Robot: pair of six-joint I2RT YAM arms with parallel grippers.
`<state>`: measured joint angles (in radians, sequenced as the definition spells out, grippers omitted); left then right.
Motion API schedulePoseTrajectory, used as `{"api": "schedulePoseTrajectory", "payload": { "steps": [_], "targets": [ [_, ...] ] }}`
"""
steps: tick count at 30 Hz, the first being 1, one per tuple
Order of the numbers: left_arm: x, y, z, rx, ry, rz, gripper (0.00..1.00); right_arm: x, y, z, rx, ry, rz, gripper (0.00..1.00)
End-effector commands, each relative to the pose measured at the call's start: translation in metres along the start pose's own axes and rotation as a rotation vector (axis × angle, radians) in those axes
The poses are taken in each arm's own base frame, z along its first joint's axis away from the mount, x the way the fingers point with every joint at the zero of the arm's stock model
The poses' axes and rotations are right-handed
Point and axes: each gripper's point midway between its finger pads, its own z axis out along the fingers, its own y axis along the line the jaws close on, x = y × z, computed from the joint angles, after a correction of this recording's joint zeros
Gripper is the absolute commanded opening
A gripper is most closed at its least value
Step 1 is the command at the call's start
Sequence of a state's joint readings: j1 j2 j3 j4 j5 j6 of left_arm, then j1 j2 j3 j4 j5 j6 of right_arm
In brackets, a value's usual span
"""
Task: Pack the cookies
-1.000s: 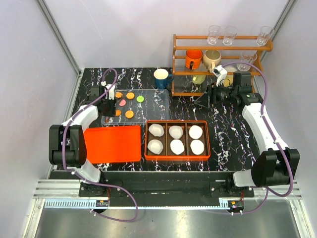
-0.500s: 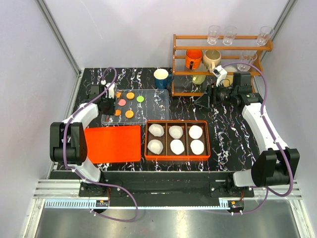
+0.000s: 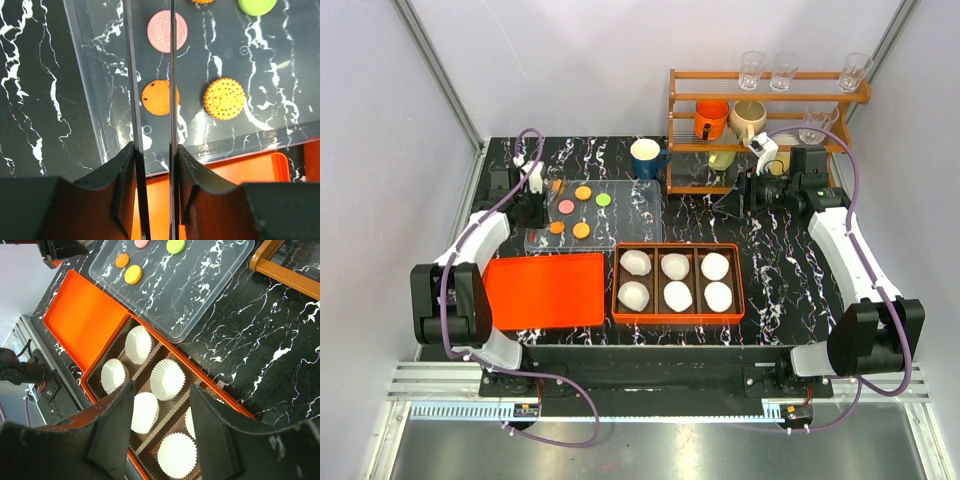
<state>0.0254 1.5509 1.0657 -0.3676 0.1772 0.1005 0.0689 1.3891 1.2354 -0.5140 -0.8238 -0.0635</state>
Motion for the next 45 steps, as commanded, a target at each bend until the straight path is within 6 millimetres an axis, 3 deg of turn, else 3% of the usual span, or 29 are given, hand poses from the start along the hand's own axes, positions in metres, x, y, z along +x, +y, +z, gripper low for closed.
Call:
{"api": "schedulePoseTrajectory", "payload": {
  "steps": [1,7,15,25,32,36,45],
  "targets": [
    [-0.039,-0.009,-0.03,0.031,-0.138,0.015,0.25,-0.003,0.0,0.0,-0.012,-0.011,-0.024,0.57],
    [-0.045,-0.022,-0.054,0.092,-0.165,0.04,0.25,-0.002,-0.001,0.0,-0.01,-0.008,-0.022,0.57],
    [-0.041,-0.059,-0.088,0.267,-0.209,0.176,0.24,-0.002,-0.002,0.0,-0.007,-0.008,-0.022,0.57],
    [0.007,-0.125,-0.133,0.514,-0.179,0.456,0.22,-0.001,-0.006,0.003,0.002,0.003,-0.012,0.57],
    [0.045,-0.16,-0.142,0.622,-0.12,0.598,0.21,0.001,-0.009,0.004,0.008,0.01,-0.009,0.57],
    [0.064,-0.168,-0.144,0.648,-0.09,0.659,0.21,0.002,-0.01,0.005,0.011,0.014,-0.007,0.57],
    [0.094,-0.158,-0.134,0.612,-0.021,0.695,0.21,0.005,-0.011,0.007,0.006,0.025,0.002,0.57]
  ]
}}
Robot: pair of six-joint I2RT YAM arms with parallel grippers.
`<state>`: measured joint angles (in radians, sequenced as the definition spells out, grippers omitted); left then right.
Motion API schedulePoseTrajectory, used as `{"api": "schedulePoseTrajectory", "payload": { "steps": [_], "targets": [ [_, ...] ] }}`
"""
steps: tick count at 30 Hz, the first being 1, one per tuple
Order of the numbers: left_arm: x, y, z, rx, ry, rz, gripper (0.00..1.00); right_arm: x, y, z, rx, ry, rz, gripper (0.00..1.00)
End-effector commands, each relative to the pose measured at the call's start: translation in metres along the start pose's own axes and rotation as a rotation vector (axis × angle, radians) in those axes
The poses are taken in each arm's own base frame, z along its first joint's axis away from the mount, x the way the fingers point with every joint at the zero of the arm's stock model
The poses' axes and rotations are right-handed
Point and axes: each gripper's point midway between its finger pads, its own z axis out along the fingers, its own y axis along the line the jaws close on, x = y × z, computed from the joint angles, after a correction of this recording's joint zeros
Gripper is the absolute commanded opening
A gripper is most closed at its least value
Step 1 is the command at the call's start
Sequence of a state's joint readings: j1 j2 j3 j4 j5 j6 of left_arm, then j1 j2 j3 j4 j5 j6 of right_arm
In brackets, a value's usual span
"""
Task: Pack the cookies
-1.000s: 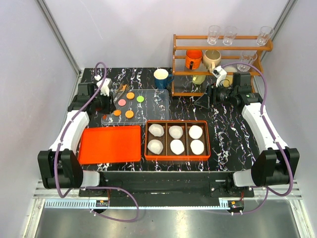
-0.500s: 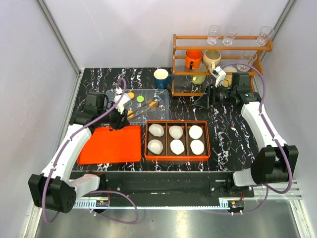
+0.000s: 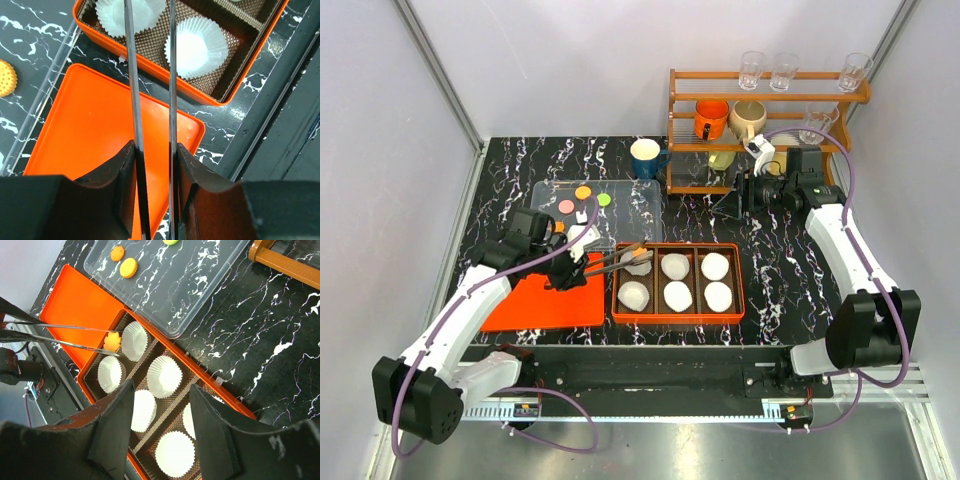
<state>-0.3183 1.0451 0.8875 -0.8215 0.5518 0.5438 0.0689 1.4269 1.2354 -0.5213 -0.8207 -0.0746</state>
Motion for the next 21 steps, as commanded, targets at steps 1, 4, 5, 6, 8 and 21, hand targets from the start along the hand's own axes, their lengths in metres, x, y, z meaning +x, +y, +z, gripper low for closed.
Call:
{"api": "schedulePoseTrajectory", "payload": {
  "steps": [1,4,5,6,8,21],
  "targets": [
    [0.0,0.004,-0.001,-0.031,-0.011,0.063,0.21,-0.004,-0.002,-0.001,0.004,-0.007,-0.023,0.57],
    [0.007,0.005,0.001,-0.035,0.006,0.061,0.21,-0.004,-0.002,-0.002,0.005,-0.008,-0.023,0.57],
    [0.008,0.005,0.001,-0.037,0.006,0.064,0.22,-0.004,-0.001,-0.002,0.005,-0.01,-0.026,0.57],
    [0.009,0.005,0.002,-0.038,0.009,0.062,0.22,-0.004,-0.002,-0.001,0.005,-0.008,-0.023,0.57],
    [0.009,0.007,0.004,-0.042,0.009,0.062,0.22,-0.004,-0.002,-0.001,0.002,-0.006,-0.023,0.57],
    [0.016,0.017,0.016,-0.062,0.027,0.053,0.29,-0.003,-0.002,-0.001,0.004,-0.005,-0.025,0.57]
  ]
}}
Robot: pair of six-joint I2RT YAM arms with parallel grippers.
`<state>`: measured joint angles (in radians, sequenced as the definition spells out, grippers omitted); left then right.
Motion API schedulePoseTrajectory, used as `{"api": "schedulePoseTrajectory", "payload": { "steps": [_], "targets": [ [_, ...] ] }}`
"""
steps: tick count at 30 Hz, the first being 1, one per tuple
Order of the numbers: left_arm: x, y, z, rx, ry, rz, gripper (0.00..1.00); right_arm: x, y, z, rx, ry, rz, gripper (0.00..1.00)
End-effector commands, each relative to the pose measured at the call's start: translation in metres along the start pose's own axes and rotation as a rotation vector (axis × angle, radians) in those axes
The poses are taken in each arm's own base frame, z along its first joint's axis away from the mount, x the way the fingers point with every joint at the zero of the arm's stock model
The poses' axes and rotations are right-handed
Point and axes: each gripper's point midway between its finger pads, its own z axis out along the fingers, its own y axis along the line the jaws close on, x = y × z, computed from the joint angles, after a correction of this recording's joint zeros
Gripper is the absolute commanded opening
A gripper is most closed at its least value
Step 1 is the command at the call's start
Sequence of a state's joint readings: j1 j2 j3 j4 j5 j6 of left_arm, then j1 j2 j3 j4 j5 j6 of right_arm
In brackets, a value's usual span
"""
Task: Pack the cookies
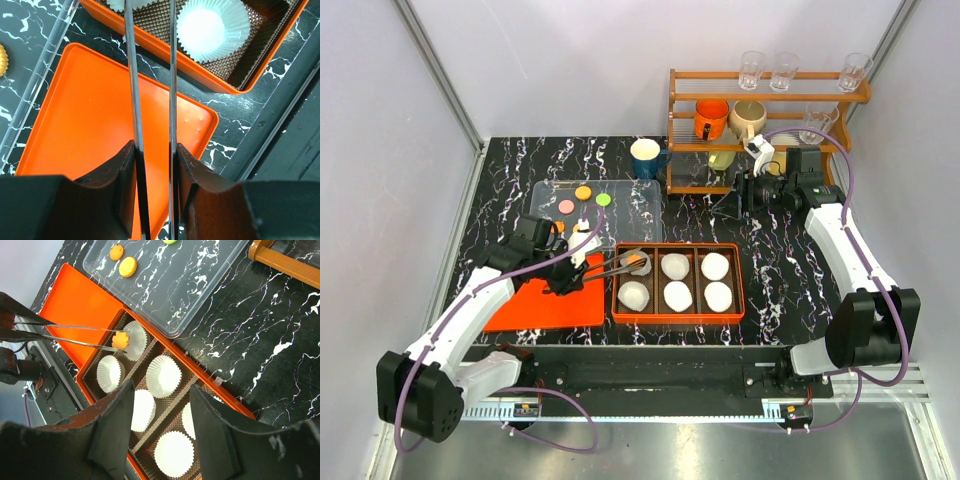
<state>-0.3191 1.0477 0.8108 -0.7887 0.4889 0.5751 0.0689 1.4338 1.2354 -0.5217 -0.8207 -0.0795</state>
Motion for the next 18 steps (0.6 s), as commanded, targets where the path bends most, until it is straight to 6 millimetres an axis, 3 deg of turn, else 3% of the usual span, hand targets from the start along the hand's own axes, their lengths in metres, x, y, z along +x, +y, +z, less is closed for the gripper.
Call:
{"api": "schedulePoseTrajectory", "payload": {
  "steps": [1,18],
  "targets": [
    [-0.0119,0.0107,0.0042,-0.032,-0.044,0.042,0.3,-0.0038,-0.0004,-0.0026,0.004,-0.009,-0.024,0.57],
    [-0.011,0.0091,0.0075,-0.022,-0.053,0.035,0.42,-0.0018,-0.0006,-0.0021,0.0,-0.004,-0.024,0.57]
  ]
}}
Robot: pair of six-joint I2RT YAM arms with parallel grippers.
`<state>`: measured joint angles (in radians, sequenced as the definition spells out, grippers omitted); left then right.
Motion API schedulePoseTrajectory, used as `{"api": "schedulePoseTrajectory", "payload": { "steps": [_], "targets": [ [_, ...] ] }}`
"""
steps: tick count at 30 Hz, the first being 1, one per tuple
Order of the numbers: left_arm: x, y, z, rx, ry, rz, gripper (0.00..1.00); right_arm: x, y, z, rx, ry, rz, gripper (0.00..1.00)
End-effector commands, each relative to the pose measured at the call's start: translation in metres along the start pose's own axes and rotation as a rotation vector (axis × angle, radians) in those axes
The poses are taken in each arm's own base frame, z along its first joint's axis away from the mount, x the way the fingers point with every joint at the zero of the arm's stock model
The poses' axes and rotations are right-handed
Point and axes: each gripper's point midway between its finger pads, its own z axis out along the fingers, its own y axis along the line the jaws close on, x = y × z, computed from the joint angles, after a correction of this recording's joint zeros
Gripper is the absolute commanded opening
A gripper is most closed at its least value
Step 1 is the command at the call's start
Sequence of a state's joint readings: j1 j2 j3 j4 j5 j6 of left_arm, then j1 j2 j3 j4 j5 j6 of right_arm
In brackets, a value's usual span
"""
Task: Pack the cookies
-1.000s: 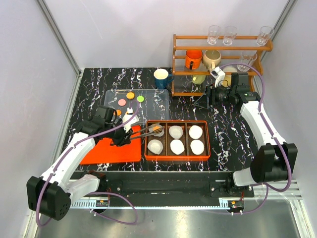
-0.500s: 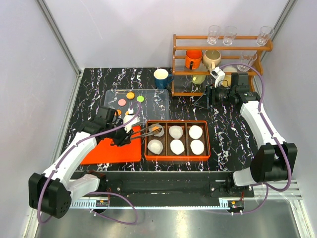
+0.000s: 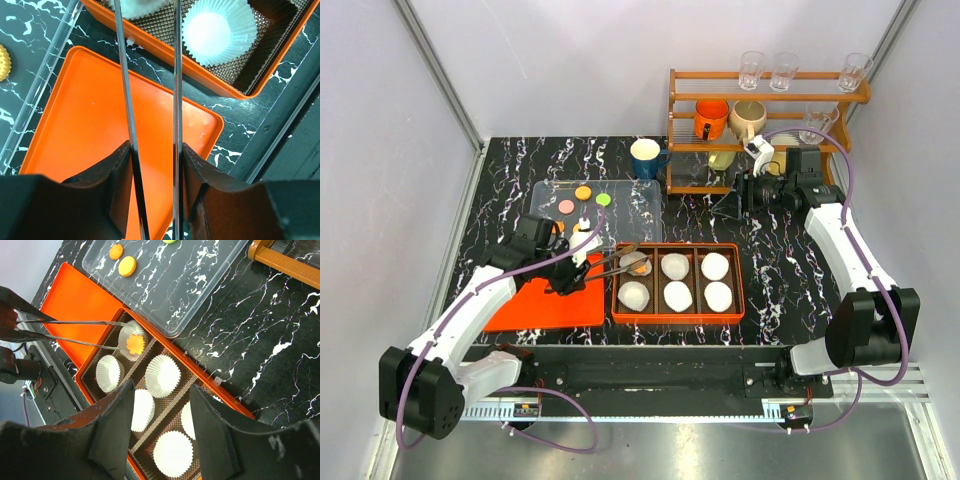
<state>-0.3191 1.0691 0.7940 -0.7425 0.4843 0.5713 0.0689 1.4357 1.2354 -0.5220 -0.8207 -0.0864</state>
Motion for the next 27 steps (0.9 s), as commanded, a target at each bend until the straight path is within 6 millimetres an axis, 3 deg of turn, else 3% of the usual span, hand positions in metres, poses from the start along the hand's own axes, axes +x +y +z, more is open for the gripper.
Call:
{"api": "schedulePoseTrajectory", "payload": {
  "steps": [1,9,19,27],
  "targets": [
    [-0.011,0.003,0.0,-0.013,-0.049,0.034,0.43,-0.002,0.0,-0.003,0.0,-0.004,-0.018,0.57],
    [-0.017,0.001,-0.007,-0.026,-0.082,0.041,0.43,-0.001,-0.001,-0.001,0.0,-0.001,-0.015,0.57],
    [-0.054,0.003,-0.045,-0.139,-0.234,0.046,0.42,-0.001,-0.001,0.0,-0.004,0.004,-0.009,0.57],
    [-0.061,0.056,-0.066,-0.387,-0.265,-0.094,0.41,-0.001,0.0,-0.001,-0.009,0.001,-0.011,0.57]
  ]
}}
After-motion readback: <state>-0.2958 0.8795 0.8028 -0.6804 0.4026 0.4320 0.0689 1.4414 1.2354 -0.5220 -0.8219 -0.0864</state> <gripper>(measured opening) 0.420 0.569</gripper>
